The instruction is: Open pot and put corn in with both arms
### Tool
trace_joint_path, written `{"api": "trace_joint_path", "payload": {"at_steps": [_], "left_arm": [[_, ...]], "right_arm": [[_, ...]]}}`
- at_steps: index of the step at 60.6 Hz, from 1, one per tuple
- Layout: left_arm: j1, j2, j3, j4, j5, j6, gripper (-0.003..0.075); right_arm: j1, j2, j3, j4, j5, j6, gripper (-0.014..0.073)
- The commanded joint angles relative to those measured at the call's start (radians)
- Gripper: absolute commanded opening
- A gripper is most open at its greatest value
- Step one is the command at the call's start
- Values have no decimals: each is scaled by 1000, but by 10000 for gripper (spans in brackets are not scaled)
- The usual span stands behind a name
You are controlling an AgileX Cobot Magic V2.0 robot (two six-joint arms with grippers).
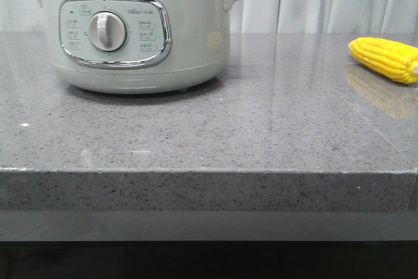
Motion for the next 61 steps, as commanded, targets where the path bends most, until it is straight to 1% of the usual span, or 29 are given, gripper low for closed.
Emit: {"api": "trace_joint_path", "payload": {"at_steps": [1, 30, 40, 44, 49, 54, 61], "left_arm": [[3, -19, 4, -6, -84, -3, -20], [3, -19, 4, -6, -84, -3, -20], [3, -19, 4, -6, -93, -3, -20], [3, -19, 1, -6, -149, -3, -20], [3, -17, -38, -26, -153, -5, -20], [3, -7, -113, -38, -100, -5, -20], [3, 50, -261, -38, 12, -5, -20]], "right_arm": [[-4, -24, 2, -10, -84, -1, -67], [-4, -24, 2, -10, -85, -1, -67], [-4, -24, -1, -10, -114, -1, -67], [-4, -23, -16, -9, -82, -1, -67], [-4, -23, -65, -9, -11, -1, -67], [-4, -21, -137, -9, 60, -1, -67], [-4, 11, -263, -10, 156, -1, -67]]}}
